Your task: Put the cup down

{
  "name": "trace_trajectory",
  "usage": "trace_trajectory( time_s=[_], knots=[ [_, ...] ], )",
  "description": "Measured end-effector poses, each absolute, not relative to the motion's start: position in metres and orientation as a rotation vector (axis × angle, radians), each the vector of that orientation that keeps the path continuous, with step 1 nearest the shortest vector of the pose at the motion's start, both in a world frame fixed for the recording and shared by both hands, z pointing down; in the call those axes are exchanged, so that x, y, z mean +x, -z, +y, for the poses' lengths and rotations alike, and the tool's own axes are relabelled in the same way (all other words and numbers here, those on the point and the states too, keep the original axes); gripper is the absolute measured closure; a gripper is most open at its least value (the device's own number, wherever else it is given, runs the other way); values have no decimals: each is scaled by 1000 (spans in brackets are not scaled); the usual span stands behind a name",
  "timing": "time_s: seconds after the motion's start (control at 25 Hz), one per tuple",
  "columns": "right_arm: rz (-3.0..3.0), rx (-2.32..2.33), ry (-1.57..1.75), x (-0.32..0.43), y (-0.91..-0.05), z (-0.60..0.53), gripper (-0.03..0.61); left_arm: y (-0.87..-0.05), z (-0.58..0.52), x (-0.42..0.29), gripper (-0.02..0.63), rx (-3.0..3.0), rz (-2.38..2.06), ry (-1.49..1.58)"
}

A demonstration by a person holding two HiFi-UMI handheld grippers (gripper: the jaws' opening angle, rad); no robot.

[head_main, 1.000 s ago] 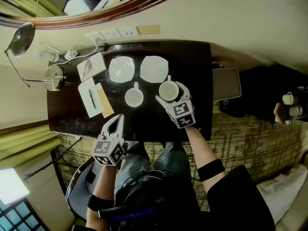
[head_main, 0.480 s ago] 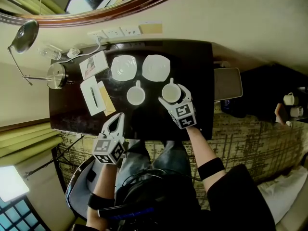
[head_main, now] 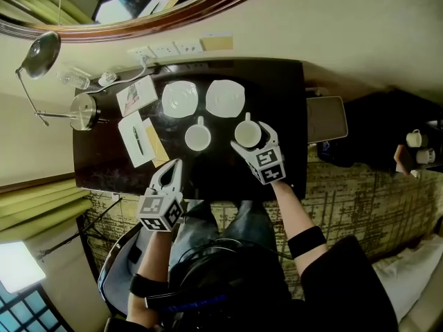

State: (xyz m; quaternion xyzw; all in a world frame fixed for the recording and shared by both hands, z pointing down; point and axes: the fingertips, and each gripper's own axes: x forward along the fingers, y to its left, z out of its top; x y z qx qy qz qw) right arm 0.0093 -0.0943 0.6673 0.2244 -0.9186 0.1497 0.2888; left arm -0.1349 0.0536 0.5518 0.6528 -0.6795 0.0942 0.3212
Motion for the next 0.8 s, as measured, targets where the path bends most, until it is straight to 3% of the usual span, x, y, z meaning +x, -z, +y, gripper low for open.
trace_trajectory(
  time_s=[0.4, 0.52, 0.64, 0.8],
  knots=[
    [-2446, 668, -409, 21, -610, -86, 97, -531, 46, -144, 613, 1796, -1760, -223],
    [-2448, 672, -426, 23, -590, -74, 146, -527, 44, -149, 613, 1843, -1748, -230],
    [-2461, 700, -426, 26, -569, -63, 157, -521, 41, -154, 613, 1882, -1745, -261],
    [-2491, 771, -449, 28, -542, -55, 264, -514, 41, -160, 613, 1917, -1727, -266]
  ],
)
